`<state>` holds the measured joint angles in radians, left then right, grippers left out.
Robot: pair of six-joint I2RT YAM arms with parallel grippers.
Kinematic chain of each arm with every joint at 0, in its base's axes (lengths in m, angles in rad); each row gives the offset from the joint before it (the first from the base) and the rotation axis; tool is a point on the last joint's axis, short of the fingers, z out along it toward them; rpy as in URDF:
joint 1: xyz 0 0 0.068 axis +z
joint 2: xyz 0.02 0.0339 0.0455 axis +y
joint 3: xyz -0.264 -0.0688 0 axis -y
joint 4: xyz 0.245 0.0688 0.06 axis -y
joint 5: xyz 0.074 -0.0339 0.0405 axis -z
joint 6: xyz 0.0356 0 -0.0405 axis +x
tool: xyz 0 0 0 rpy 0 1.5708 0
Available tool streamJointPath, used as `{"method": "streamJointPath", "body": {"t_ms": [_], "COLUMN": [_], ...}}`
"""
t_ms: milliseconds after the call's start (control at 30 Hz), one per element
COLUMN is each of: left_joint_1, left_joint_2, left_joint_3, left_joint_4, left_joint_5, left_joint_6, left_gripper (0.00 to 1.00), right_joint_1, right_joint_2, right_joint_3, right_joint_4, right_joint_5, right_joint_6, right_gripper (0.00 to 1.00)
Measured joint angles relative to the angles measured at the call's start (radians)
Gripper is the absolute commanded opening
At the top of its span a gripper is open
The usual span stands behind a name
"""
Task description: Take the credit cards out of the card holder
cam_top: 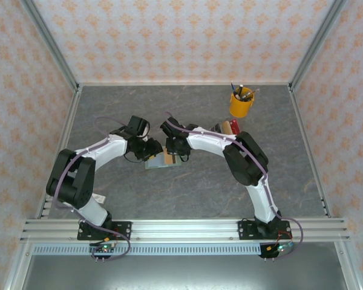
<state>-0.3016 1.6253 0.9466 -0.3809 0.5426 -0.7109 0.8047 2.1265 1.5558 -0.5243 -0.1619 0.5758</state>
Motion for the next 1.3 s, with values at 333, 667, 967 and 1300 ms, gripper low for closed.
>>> {"method": "streamJointPath", "body": {"t_ms": [333,667,967,1300], "left_joint_1": [-0.004,0.045,0.065,0.093], "left_joint_2": [0.085,0.086,0.104,0.136], "left_joint_3": [-0.01,-0.116,-0.143,-0.153], "left_joint_4": [0.124,0.277,0.364,0.431], "left_joint_5": [0.064,0.143,0.21,0.296], "left_joint_6": [-0.007,-0.019,-0.026,-0.027], "left_gripper": [0.26,0.24,0.2,0.19], "right_joint_1": [-0.008,-0.014,-0.018,-0.023], "right_joint_2": [-0.01,-0.015,-0.015,-0.017], "right_joint_3": [-0.022,-0.032,-0.035,-0.039], "right_joint_4": [0.025,0.037,0.038,0.043], "right_joint_5": [-0.025,-0.042,-0.051,-0.068], "right_joint_6": [0.0,0.0,0.0,0.0], "right_gripper": [0.27,0.27,0.24,0.24]}}
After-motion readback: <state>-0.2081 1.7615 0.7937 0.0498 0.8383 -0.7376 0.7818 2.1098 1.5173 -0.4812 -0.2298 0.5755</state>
